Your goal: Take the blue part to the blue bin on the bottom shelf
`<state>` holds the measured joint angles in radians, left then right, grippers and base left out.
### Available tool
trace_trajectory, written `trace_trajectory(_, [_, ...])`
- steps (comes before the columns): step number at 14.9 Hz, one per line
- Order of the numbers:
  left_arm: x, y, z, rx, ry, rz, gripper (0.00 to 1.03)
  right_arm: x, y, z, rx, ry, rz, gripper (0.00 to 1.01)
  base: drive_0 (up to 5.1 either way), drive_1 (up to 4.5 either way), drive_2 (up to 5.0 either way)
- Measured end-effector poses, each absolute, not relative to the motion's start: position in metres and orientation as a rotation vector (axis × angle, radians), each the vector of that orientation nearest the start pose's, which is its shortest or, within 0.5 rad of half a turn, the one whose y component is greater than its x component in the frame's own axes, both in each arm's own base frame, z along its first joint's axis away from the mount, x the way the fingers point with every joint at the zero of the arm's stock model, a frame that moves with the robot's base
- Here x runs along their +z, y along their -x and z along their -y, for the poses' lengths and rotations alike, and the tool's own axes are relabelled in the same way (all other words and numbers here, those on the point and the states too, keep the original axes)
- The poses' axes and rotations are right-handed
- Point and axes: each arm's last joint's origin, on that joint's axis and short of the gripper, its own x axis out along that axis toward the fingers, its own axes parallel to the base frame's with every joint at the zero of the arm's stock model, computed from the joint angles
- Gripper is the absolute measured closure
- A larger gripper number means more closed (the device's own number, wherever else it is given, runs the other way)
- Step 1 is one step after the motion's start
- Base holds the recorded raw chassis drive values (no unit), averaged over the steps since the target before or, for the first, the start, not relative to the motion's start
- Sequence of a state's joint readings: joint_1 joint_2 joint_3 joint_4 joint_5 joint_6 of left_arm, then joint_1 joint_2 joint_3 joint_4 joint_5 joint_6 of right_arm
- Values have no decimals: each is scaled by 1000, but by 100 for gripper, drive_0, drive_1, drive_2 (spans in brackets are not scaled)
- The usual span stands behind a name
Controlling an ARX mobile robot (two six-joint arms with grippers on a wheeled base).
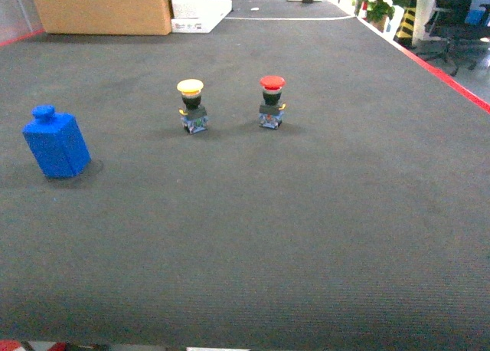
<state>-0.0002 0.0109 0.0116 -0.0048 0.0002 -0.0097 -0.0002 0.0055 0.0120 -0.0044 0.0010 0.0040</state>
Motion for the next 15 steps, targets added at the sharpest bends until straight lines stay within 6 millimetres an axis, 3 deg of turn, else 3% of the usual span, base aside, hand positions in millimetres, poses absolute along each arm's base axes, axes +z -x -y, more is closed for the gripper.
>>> trace_trajectory(6, [165, -98, 0, 4, 14, -18, 5, 167, -97, 0, 0, -3, 2, 3, 0, 0, 0])
trace_trajectory(7, [166, -101, 5, 68, 60, -206, 5, 167, -97, 0, -2, -2, 1, 3, 0, 0, 0])
trace_trajectory(9, [195, -153, 32, 71, 72, -188, 5, 167, -97, 0, -1, -2, 2, 3, 0, 0, 0])
trace_trajectory(13, [207, -187, 40, 86, 65, -150, 5, 167, -97, 0, 0, -2, 1, 3, 0, 0, 0])
trace_trajectory(15, [210, -218, 47, 92, 50, -144, 5, 167, -97, 0, 0, -2, 2, 3, 0, 0, 0])
